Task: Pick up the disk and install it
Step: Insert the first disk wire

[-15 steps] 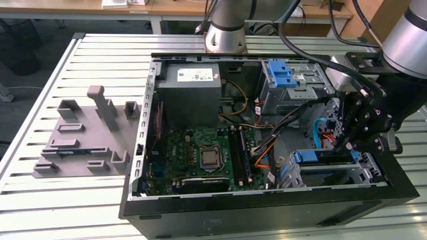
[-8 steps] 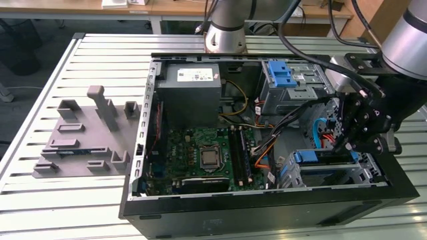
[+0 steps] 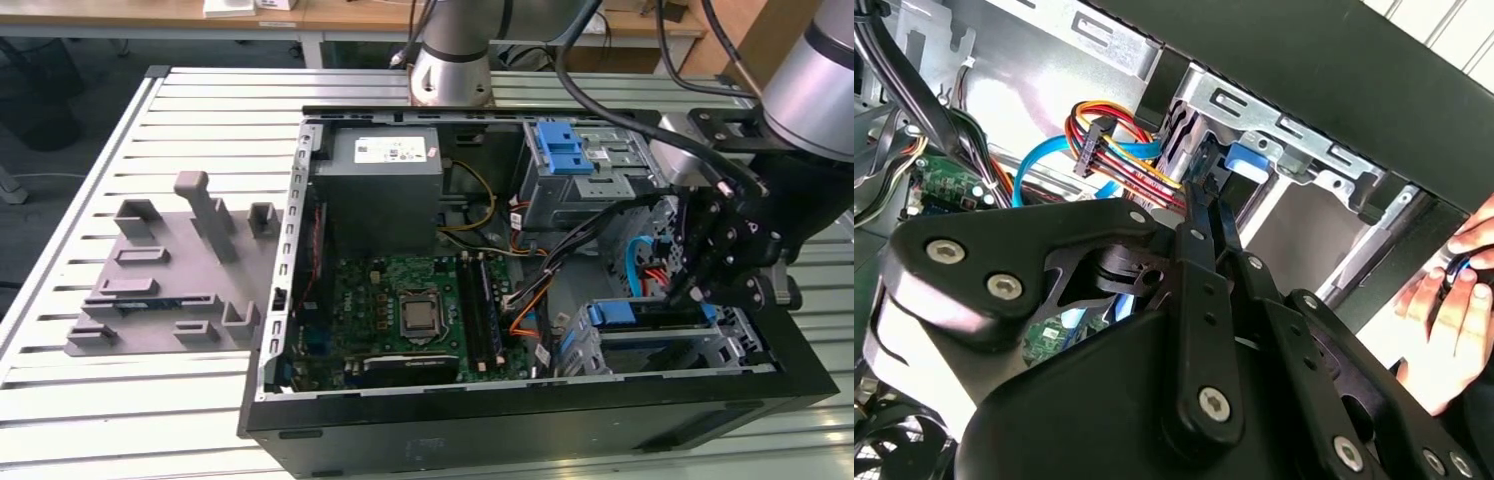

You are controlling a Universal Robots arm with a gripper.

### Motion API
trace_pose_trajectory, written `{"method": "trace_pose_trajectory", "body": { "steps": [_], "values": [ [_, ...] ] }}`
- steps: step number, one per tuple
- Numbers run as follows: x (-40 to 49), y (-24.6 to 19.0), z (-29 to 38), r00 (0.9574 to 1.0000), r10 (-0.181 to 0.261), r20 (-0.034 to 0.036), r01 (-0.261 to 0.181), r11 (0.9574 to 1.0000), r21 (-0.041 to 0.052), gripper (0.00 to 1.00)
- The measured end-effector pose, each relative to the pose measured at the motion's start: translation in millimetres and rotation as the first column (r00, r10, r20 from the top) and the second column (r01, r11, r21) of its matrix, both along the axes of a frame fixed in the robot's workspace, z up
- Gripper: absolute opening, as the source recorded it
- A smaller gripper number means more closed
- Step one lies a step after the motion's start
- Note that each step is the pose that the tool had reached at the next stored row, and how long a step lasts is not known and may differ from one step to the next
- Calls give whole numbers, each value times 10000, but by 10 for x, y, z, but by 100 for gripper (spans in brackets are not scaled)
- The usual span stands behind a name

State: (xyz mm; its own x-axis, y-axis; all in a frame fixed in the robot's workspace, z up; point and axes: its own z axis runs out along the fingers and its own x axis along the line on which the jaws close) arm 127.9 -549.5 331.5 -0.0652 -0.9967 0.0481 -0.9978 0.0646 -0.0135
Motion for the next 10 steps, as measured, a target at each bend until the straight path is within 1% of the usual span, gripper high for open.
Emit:
{"method": "trace_pose_trajectory", "body": {
  "steps": [6, 10],
  "values": [
    [5, 0, -22, 10000, -1, -4, 1, 10000, -1, 16],
    [5, -1, -23, 10000, -1, -4, 1, 10000, -1, 16]
  ]
}}
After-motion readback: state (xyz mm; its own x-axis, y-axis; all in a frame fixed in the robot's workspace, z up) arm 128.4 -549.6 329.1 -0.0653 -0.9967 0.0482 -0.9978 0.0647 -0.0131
